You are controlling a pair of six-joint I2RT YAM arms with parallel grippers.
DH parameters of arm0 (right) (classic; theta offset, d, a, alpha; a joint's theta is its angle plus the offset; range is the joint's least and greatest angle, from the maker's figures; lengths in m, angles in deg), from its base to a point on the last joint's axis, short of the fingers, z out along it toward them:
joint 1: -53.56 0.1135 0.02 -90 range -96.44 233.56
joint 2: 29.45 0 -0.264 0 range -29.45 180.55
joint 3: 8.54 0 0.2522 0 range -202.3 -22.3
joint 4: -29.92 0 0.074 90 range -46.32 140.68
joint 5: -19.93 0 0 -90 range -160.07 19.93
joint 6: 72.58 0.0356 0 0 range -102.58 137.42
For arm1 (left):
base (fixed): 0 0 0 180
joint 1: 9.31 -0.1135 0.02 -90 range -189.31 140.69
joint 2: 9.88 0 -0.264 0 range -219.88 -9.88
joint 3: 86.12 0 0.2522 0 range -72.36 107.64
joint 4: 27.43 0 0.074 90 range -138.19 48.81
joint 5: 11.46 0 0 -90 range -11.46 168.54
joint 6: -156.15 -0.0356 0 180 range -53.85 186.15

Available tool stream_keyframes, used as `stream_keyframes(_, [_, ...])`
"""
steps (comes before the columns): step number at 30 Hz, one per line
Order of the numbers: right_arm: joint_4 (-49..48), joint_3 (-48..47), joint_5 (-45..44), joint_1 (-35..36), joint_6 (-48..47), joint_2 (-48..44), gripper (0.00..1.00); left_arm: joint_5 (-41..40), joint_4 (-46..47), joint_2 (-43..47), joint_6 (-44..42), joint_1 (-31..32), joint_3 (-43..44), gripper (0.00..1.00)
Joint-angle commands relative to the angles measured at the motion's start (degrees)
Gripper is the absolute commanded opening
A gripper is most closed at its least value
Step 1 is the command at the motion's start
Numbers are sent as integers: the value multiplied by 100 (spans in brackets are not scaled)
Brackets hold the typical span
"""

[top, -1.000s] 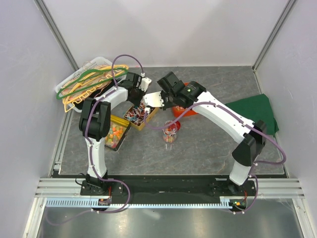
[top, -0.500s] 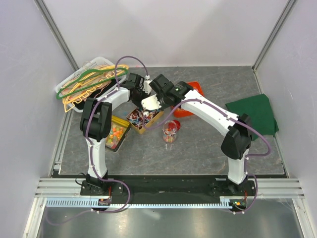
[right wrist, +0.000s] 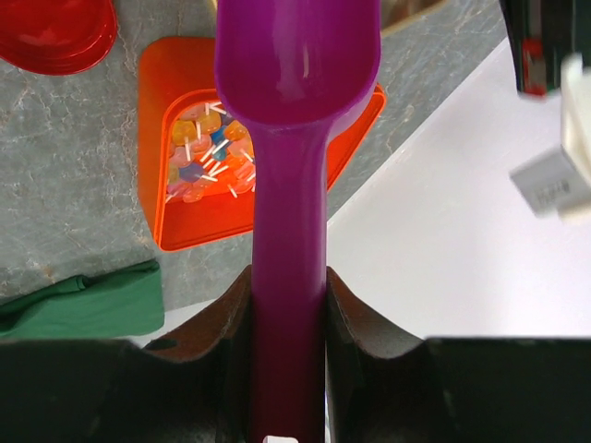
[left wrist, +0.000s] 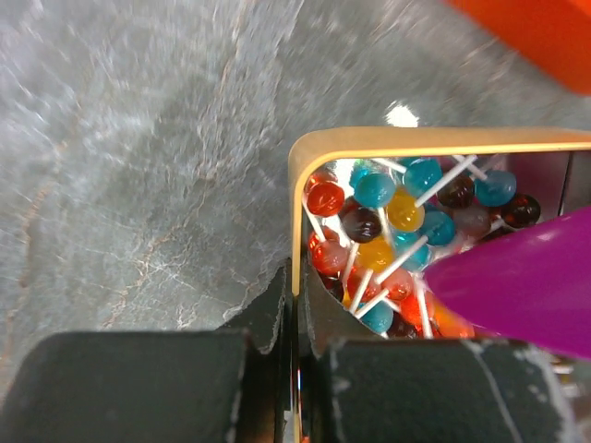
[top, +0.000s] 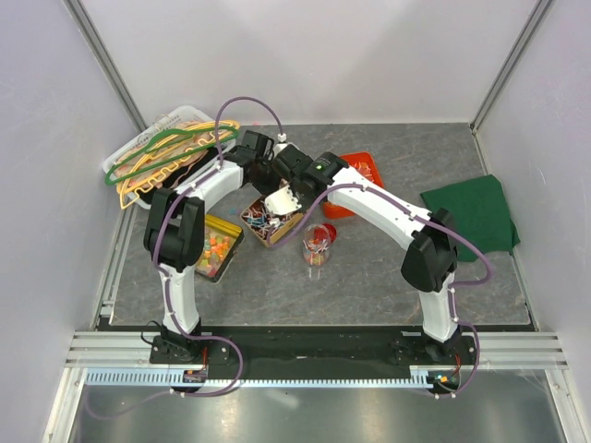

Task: Pack the candies
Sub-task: Scoop the fake candies from the storage box.

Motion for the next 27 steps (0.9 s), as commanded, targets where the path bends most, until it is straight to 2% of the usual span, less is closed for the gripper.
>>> stream_keyframes(1, [390, -203, -46, 35, -105, 97, 0, 56, 323, 583, -4, 106, -9, 2])
stream_keyframes(12, [513, -317, 446, 123, 9, 211, 0, -145, 411, 750, 119, 317, -167, 2])
stream_keyframes(27, [259, 315, 990, 220, 220, 352, 0, -155, 516, 1014, 233, 379, -387, 2])
